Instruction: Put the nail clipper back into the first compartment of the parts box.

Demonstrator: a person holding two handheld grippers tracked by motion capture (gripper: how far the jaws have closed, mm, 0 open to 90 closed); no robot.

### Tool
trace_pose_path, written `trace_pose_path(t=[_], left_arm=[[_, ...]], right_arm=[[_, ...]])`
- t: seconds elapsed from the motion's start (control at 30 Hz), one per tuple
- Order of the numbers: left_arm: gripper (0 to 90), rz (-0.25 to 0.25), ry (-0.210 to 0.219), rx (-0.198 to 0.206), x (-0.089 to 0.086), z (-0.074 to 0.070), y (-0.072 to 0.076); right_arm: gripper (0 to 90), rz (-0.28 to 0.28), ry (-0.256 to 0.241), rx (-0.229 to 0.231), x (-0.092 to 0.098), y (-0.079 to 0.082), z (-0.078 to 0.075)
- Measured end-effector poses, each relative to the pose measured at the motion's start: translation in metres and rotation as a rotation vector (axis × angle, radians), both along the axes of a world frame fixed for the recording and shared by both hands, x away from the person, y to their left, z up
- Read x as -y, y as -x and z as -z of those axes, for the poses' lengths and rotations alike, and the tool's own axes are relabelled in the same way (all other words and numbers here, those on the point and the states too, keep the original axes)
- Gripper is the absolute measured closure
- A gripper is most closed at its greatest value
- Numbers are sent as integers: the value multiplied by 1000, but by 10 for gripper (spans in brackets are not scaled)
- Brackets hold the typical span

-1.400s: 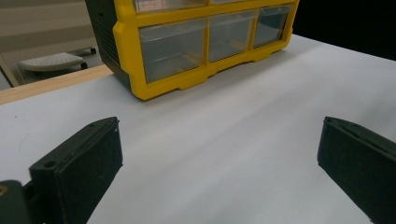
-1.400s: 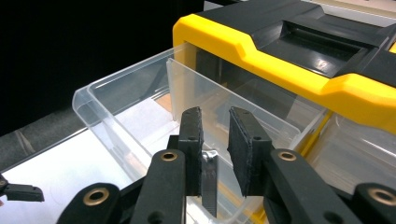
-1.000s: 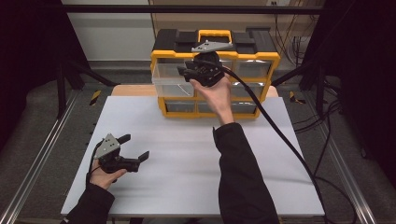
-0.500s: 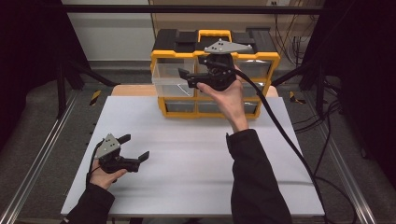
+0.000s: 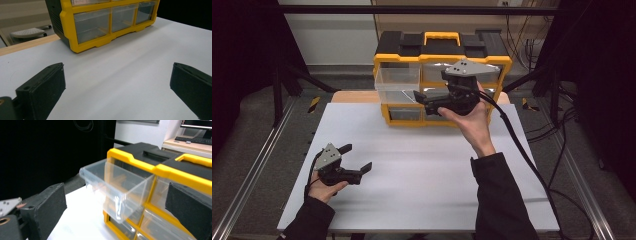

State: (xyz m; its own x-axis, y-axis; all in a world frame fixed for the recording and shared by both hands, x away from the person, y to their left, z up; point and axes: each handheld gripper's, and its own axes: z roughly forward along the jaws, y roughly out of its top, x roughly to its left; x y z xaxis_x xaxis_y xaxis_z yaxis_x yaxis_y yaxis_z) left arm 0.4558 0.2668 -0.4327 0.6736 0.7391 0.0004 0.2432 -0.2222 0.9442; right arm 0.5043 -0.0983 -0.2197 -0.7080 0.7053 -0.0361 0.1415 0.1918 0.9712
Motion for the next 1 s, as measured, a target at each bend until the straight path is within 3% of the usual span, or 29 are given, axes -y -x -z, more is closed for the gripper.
trace_pose_path(t=[0.27,0.63,0.87,0.9,0.97,1.0], left_arm=[[0,0,-5,-1,0,0,0],[0,0,-5,-2,0,0,0],[0,1,-6,-4,1,1,0],[0,1,-5,-4,1,1,0],[0,2,-9,-5,1,1,0],[0,2,-8,-6,1,2,0]], right_arm=[[25,8,17,-8,14,12,18],[19,22,3,-40,37,25,59],[12,32,-14,-64,50,32,90],[9,33,-4,-77,54,33,101],[6,33,-3,-84,55,34,106],[6,36,0,-102,61,35,119]])
